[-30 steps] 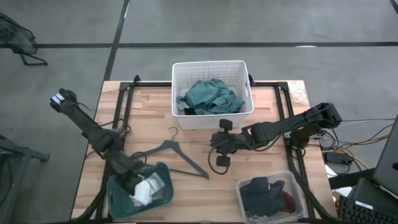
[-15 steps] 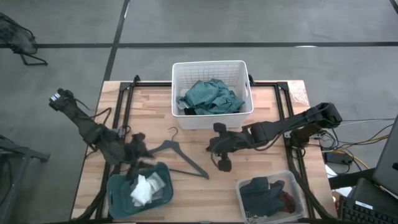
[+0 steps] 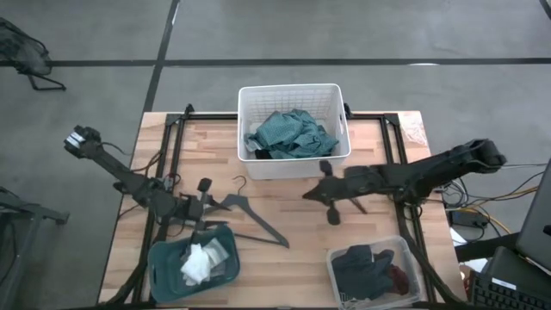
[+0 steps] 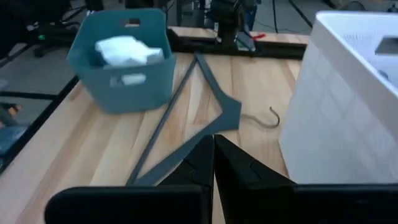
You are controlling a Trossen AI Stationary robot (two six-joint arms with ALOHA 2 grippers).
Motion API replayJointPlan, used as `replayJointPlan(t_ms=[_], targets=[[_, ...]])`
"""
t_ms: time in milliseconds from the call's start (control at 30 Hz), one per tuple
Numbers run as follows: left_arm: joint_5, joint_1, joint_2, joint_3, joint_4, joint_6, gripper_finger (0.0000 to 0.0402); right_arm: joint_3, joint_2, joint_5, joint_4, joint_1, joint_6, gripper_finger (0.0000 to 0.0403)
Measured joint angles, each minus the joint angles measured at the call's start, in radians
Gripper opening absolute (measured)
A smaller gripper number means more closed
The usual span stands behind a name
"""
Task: Pick & Place Cloths
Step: Return to Home Position
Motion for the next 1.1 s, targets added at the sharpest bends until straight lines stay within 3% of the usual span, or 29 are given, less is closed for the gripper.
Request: replayJointPlan(t_ms=[367, 500, 700, 900, 1100], targets=[[-0.035, 0.067, -0.206, -0.122, 0.085, 0.02, 0.0165, -0.323, -0.407, 0.001, 0.122, -0.004, -0.077, 0.0008], [0.065, 0.105, -0.272, -0.131, 0.061, 0.063, 0.0165, -0.382, -0.538, -0.001, 0.118, -0.013, -0.077, 0.0008], [0.122, 0.139, -0.387, -0.179, 0.034, 0.078, 0.0165, -0.459, -0.728, -0.002, 0.025, -0.052, -0.064, 0.0008], [0.086, 0.15, -0.541, -0.264, 0.027, 0.094, 0.0165, -0.512, -0.877, -0.002, -0.044, -0.077, -0.052, 0.0008], [0.031, 0.15, -0.69, -0.279, -0.123, 0.092, 0.0165, -0.528, -0.992, -0.002, -0.142, -0.077, -0.026, 0.0008]])
